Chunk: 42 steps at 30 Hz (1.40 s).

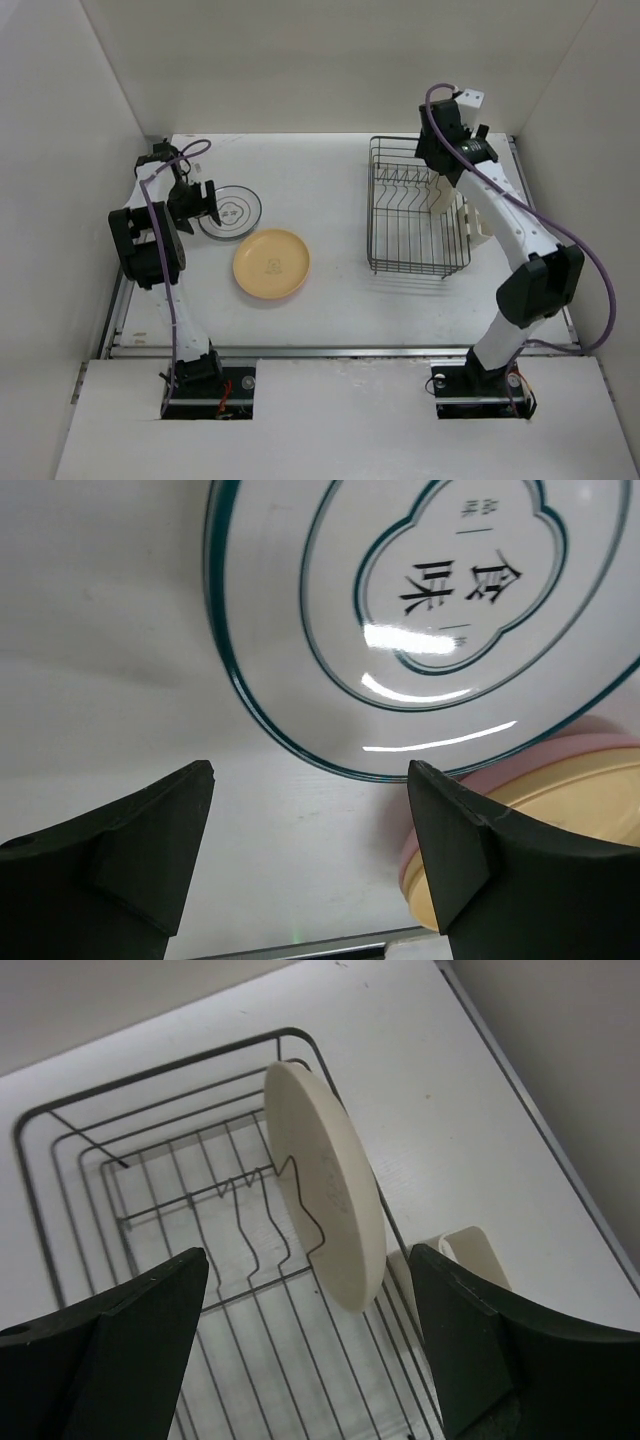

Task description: Unload the plates from the dish rack

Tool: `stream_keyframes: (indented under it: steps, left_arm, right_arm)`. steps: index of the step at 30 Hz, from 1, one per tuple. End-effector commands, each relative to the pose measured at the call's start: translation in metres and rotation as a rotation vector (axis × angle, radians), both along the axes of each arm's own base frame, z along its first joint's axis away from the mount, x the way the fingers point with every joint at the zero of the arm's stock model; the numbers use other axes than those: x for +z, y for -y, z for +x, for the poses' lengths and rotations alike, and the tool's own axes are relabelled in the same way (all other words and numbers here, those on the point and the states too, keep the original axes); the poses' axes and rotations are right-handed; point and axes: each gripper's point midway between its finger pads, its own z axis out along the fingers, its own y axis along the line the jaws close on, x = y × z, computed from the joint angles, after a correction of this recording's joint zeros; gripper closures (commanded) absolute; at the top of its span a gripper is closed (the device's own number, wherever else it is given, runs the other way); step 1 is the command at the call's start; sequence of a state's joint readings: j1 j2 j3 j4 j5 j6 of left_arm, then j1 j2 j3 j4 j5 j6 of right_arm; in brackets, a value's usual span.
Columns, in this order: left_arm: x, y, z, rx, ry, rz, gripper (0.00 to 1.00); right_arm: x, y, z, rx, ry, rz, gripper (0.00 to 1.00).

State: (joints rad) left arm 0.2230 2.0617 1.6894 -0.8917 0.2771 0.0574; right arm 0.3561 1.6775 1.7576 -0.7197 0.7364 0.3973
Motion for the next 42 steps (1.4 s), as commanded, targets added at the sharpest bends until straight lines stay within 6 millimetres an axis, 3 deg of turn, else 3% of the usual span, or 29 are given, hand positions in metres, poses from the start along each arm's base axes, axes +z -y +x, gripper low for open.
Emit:
stream_keyframes:
  steps: [1,6,9,10,12,14,15,16,17,18,21,29,34,38,42]
  left_arm:
    - [0.029,-0.022,-0.003,0.014,0.033,0.117,0.24]
    - [0.05,-0.021,-0.009,0.017,0.086,0.129,0.23]
    - [0.064,-0.018,-0.014,0.016,0.119,0.126,0.23]
    - [0.064,-0.016,-0.016,0.005,0.13,0.12,0.23]
    - [0.072,-0.015,-0.018,0.015,0.167,0.126,0.23]
    - [0.083,-0.012,-0.017,0.012,0.207,0.117,0.23]
    - [0.087,-0.012,-0.018,0.012,0.219,0.12,0.23]
    - [0.087,-0.012,-0.018,0.012,0.22,0.12,0.23]
    - [0.087,-0.012,-0.018,0.012,0.22,0.12,0.23]
    - [0.09,-0.011,-0.018,0.012,0.228,0.122,0.23]
    - [0.094,-0.011,-0.021,0.013,0.23,0.122,0.23]
    - [0.104,-0.01,-0.017,0.011,0.262,0.121,0.23]
    - [0.104,-0.012,-0.017,0.014,0.26,0.129,0.23]
    - [0.106,-0.014,-0.016,0.017,0.266,0.141,0.23]
    - [0.106,-0.016,-0.016,0.02,0.264,0.15,0.23]
  right_arm:
    - [-0.035,0.017,0.013,-0.069,-0.083,-0.05,0.12]
    - [-0.069,0.032,0.028,-0.105,-0.17,-0.083,0.2]
    - [-0.079,0.041,0.033,-0.125,-0.184,-0.086,0.3]
    - [-0.085,0.04,0.034,-0.125,-0.197,-0.09,0.39]
    - [-0.083,0.042,0.035,-0.134,-0.186,-0.095,0.48]
    - [-0.084,0.045,0.033,-0.15,-0.19,-0.112,0.67]
    - [-0.084,0.045,0.033,-0.15,-0.19,-0.112,0.82]
    - [-0.083,0.047,0.033,-0.152,-0.193,-0.125,0.82]
    - [-0.083,0.047,0.033,-0.152,-0.193,-0.125,0.96]
    - [-0.081,0.05,0.032,-0.169,-0.188,-0.14,1.0]
    - [-0.06,0.058,0.027,-0.203,-0.146,-0.164,1.0]
    - [0.025,0.078,0.007,-0.249,0.005,-0.231,1.0]
    - [0.055,0.092,-0.01,-0.299,0.045,-0.284,1.0]
    - [0.084,0.077,-0.02,-0.262,0.118,-0.254,1.0]
    - [0.099,0.013,-0.015,0.013,0.17,-0.163,1.0]
